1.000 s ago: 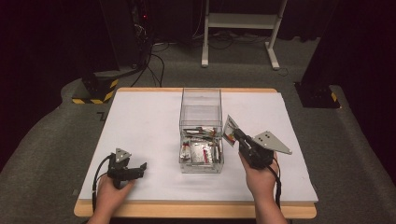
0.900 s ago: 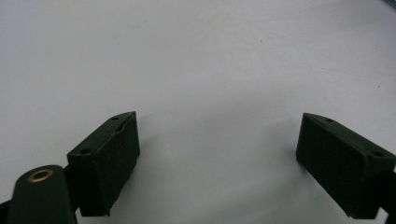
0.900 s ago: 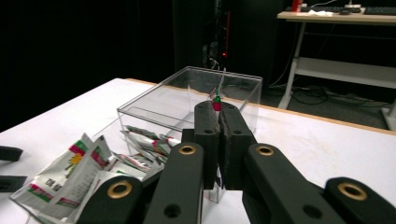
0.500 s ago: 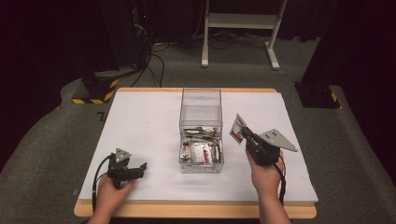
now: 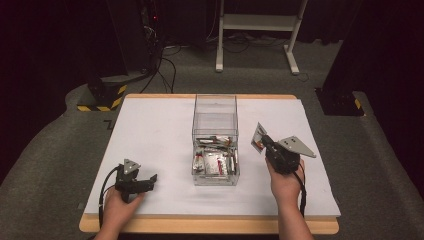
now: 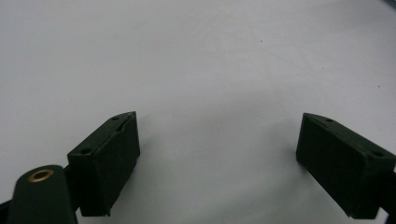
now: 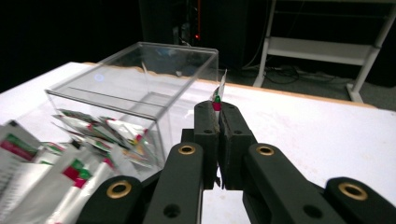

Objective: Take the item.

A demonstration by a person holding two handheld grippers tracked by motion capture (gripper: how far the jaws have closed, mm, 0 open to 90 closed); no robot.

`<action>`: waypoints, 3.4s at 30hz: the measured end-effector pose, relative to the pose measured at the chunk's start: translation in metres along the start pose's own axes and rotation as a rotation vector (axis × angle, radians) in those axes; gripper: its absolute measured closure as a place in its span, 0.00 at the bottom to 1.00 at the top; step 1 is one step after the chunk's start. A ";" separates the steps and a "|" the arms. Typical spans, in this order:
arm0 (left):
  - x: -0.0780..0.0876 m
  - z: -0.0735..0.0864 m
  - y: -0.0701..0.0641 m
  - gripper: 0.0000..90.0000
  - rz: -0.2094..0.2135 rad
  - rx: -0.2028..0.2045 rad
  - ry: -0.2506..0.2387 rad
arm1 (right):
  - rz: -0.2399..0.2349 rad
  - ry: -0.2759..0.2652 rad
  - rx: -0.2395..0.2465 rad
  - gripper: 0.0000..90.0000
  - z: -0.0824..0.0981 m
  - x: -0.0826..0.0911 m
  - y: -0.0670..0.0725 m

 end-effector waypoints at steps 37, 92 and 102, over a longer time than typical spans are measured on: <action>0.000 0.000 0.000 0.15 -0.001 0.000 -0.001 | 0.066 0.147 -0.064 0.97 0.055 -0.050 -0.042; 0.000 0.000 0.000 0.15 0.000 -0.003 0.001 | 0.175 0.178 -0.087 0.58 0.062 -0.025 -0.069; 0.000 0.000 0.000 0.15 0.000 -0.002 0.001 | 0.141 0.196 -0.032 0.52 0.064 -0.032 -0.053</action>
Point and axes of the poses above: each handheld gripper's, and its own axes: x roughly backward along the jaws, z roughly out of its underside, y roughly to its left, the point moved 9 cm from there along -x, roughly forward along the jaws, and after that the axes turned 10 degrees about -z, right-handed, at the moved point
